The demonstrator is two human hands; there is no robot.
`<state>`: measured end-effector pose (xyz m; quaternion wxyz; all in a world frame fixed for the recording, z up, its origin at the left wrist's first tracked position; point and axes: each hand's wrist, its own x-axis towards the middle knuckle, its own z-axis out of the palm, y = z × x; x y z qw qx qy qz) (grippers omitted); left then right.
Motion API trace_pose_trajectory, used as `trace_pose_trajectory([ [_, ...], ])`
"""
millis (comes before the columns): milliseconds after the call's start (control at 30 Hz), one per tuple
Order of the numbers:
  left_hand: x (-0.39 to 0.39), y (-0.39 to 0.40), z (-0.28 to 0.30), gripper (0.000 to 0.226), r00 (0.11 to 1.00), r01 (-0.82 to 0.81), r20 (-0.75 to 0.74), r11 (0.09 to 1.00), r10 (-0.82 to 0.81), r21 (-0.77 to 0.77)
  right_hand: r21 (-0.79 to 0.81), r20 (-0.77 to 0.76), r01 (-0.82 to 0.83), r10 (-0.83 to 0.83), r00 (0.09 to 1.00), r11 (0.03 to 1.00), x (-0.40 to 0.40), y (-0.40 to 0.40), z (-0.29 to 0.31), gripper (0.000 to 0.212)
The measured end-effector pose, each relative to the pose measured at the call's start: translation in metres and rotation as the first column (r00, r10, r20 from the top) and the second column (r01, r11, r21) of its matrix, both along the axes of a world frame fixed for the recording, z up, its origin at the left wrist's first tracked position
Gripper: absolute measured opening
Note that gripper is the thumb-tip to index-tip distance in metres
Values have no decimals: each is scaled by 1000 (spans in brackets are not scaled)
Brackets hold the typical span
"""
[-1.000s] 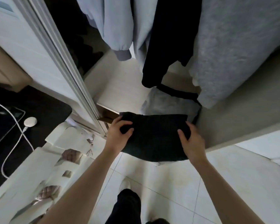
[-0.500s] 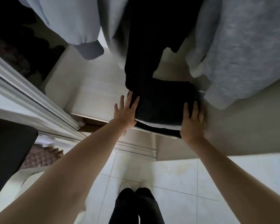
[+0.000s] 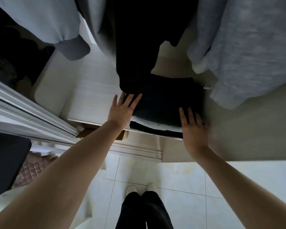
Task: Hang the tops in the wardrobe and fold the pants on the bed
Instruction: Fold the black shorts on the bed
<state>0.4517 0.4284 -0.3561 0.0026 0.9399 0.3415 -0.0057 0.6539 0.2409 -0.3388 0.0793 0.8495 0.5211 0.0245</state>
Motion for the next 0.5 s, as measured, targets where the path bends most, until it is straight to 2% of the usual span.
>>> trace_pose_trajectory([
  [67,-3,-5,-9,97,980,-31,-198,999,25,-30,-85,-70,-19,13,997,996,-6,-10,-10,84],
  [100,-4,-11,-11,99,973,-62,-225,998,55,-23,-138,-106,-19,4,994,990,-8,-12,-15,90],
  [200,-2,-30,-12,105,972,-101,-212,995,104,26,-203,-118,8,-33,993,979,-11,-11,-17,92],
  [333,-6,-48,-9,98,969,-80,-230,996,87,39,-273,-97,19,-47,994,962,-13,-6,-8,92],
  [500,-8,-62,-1,90,938,-143,-318,990,136,2,-255,-137,7,-44,990,967,-17,-2,12,86],
])
